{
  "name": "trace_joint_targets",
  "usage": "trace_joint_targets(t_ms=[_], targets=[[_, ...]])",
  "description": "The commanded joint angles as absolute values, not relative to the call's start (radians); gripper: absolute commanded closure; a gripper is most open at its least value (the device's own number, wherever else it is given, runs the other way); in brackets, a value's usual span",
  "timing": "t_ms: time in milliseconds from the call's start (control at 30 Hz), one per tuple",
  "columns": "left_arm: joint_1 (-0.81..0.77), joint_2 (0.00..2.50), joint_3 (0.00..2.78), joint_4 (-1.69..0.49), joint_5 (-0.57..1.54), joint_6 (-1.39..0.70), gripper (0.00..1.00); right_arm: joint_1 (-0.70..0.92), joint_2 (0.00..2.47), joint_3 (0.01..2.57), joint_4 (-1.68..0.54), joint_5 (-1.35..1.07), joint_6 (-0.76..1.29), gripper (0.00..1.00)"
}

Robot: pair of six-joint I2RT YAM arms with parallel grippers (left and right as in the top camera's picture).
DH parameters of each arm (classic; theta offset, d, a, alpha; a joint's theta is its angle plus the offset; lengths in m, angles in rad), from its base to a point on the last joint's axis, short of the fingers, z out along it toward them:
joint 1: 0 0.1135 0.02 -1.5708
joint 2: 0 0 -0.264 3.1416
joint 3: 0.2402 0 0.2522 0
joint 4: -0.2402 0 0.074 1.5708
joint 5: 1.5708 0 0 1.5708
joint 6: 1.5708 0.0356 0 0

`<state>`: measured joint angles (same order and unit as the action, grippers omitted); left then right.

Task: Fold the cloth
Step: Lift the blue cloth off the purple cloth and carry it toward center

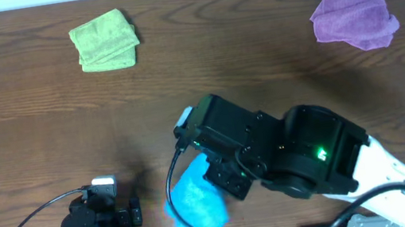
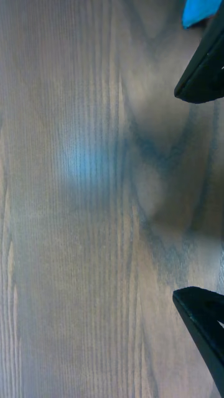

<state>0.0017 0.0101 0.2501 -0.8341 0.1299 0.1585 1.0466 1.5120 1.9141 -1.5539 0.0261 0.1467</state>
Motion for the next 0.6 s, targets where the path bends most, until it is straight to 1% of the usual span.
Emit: trace_joint_targets(t_ms=[0,200,433,567], targets=[[-0.001,0.004,0.242,-0.89,0.123,0.187,0.05,0.982,1.539,1.914,-1.555,0.156,0.158,0.99],[-0.001,0.004,0.242,-0.89,0.123,0.187,0.05,0.855,1.565,1.914,-1.559,0.159,0.083,0.98],[-0.001,0.003,0.242,-0.885,0.123,0.187,0.05,0.695,1.599,1.913,-1.504,0.153,0.003,0.99],[-0.001,0.003,0.242,-0.885,0.123,0.187,0.05,0.662,1.612,1.914,-1.52,0.088,-0.04,0.99]])
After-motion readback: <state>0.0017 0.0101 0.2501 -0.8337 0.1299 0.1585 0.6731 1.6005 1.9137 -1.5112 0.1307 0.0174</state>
